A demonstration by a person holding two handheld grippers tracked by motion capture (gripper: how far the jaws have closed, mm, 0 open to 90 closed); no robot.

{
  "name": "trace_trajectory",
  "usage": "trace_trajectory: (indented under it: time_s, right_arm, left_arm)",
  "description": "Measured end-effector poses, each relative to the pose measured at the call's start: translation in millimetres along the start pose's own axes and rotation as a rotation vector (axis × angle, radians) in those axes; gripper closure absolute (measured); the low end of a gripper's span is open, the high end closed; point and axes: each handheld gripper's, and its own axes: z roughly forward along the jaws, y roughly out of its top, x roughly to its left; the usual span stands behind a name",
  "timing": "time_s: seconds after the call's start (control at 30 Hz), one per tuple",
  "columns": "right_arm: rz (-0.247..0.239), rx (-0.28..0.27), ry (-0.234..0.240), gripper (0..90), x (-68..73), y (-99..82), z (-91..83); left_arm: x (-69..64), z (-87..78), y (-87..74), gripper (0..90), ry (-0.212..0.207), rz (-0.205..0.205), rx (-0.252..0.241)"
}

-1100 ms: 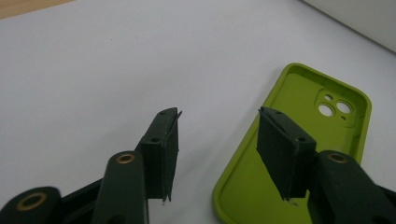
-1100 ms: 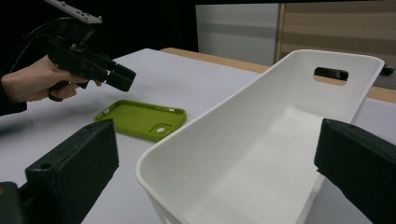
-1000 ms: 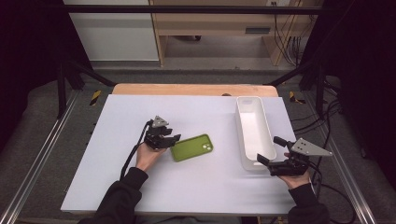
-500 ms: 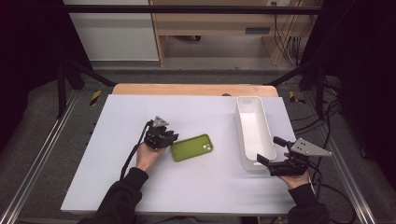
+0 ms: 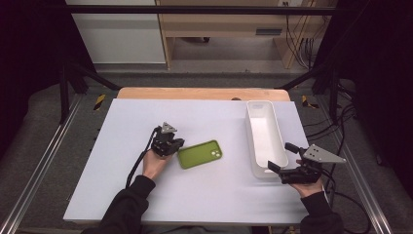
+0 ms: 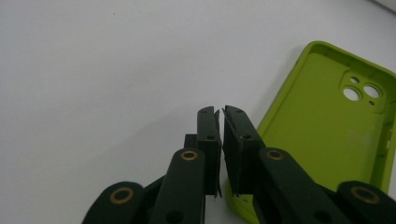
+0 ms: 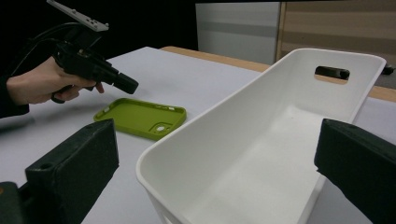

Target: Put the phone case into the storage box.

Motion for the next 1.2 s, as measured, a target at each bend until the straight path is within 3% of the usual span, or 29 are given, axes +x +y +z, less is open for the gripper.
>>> trace_trajectory:
  time_s: [0.57,1.2]
  right_arm:
    - [0.002,0.001,0.000,0.2,-0.1,0.1,-0.3]
    - [0.002,-0.001,-0.001,0.2,-0.3,0.6,-1.4]
  left_arm:
    - [-0.1,5.8,-2.4,89.6,-0.011,0.014,0.045]
    - [-0.4,5.1,-3.7,89.7,-0.021,0.018,0.061]
